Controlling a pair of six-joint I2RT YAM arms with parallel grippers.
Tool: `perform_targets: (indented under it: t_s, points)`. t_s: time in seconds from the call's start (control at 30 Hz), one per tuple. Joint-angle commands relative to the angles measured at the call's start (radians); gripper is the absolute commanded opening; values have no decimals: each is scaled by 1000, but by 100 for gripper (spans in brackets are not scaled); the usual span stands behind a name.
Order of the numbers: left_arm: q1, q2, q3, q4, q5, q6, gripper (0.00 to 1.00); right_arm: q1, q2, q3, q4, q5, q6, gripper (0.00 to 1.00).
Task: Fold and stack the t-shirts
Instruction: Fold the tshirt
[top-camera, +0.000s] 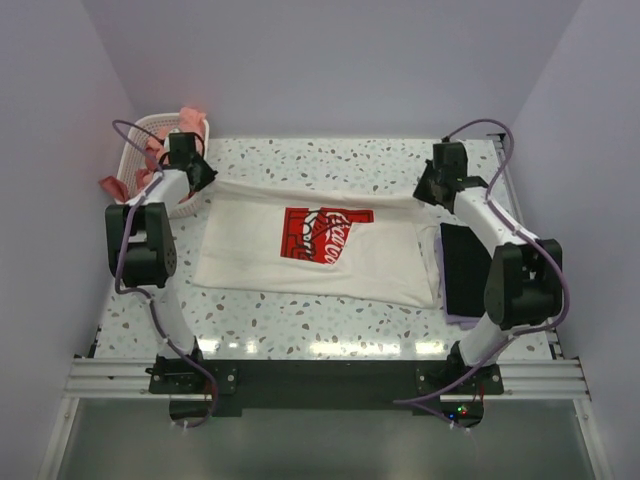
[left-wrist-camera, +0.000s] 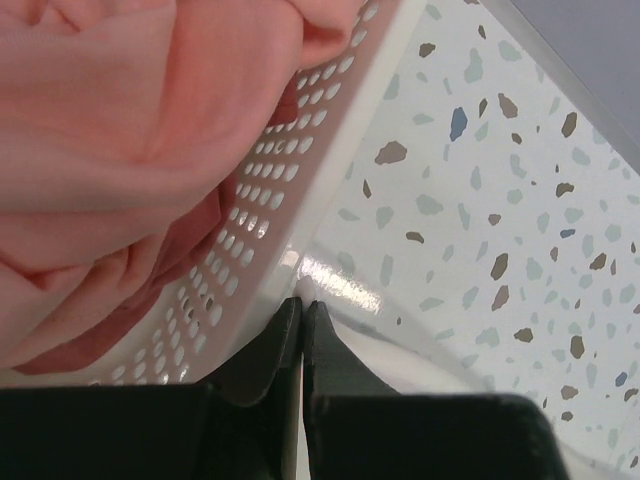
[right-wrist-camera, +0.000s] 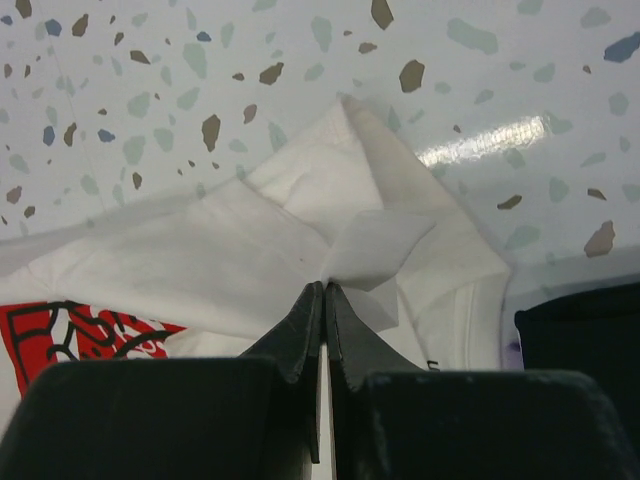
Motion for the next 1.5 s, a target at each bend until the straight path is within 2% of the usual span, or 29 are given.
perform_targets:
  t_s: [0.0,0.27,0.47,0.97,1.47]
  points:
    - [22,-83,-49,47,0,34,0,-3,-100,-66,33,-5,32,0]
    - [21,-198,-159,60,14,24,0,-4,-278,-188,-4,-9,39,0]
    - [22,-276,-277,68,27,1,0,-3,-387,-274,-11,-67,44,0]
    - [22,-362,-449,91,30,-48,0,0,-472,-422,-11,-135,39,0]
    - [22,-379,-480,68,15,-62,0,0,-547,-521,-20,-176,44,0]
